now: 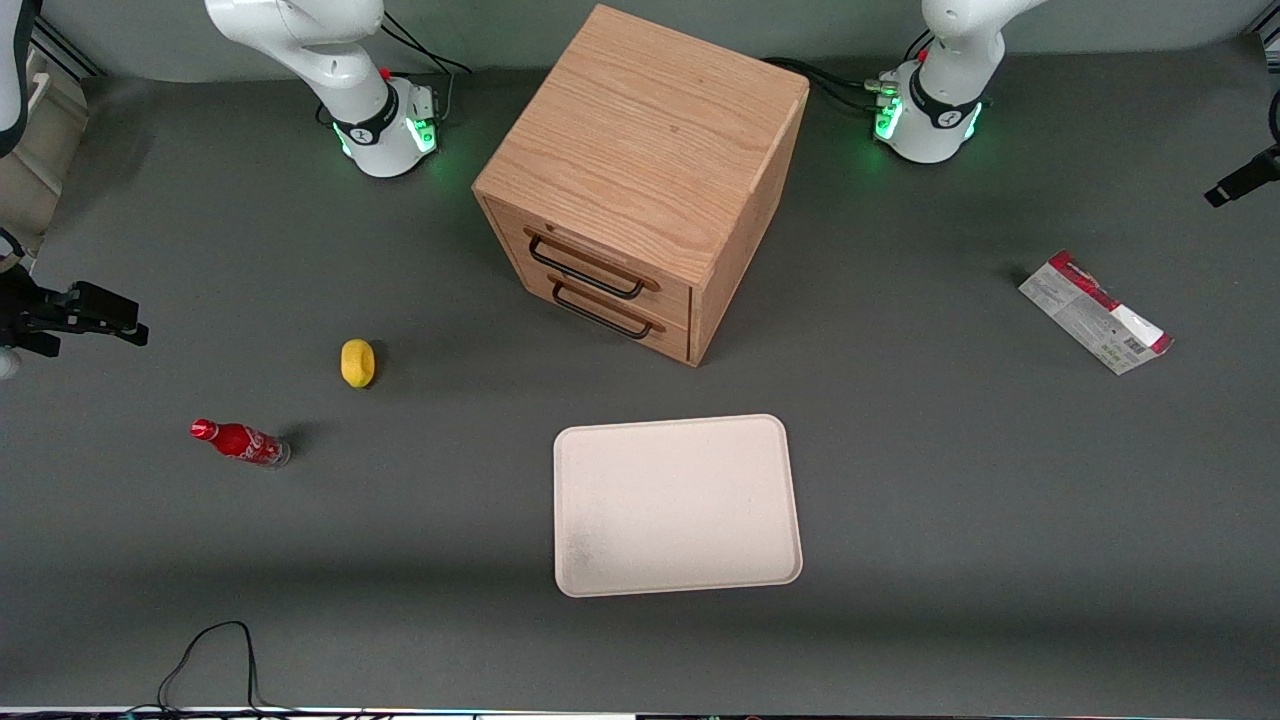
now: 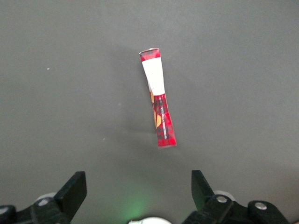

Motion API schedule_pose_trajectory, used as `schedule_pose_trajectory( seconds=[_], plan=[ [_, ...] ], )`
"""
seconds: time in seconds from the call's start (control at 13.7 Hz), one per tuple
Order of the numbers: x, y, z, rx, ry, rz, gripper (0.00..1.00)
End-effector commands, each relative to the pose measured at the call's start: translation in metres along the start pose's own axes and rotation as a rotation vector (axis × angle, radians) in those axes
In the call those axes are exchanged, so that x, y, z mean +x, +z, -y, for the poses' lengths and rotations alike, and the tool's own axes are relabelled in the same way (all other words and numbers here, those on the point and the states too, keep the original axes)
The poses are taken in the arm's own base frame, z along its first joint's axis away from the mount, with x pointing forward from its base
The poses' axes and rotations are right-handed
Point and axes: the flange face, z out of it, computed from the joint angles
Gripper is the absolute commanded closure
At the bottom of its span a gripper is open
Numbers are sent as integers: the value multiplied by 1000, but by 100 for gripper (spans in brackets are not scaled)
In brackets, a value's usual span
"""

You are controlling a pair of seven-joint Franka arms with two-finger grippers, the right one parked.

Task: Place red cookie box on tray
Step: 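Close the left gripper on the cookie box's end and lift it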

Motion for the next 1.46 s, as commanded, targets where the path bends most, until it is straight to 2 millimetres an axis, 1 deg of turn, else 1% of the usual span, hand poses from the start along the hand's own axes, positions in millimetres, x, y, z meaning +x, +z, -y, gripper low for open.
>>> schedule_pose_trajectory(
  seconds=[0.0,0.22,0.44,0.51,0.66,0.88,1.39],
  plan=[
    [-9,65,-2,-22,-21,-47,0],
    [0,128,-7,-47,-32,-50,0],
    [13,174,-10,-49,-29,-58,0],
    [16,185,-10,-51,-32,-69,0],
    [21,204,-9,-55,-43,-70,0],
    [26,224,-13,-96,-91,-79,0],
    [33,253,-11,-95,-105,-99,0]
  ],
)
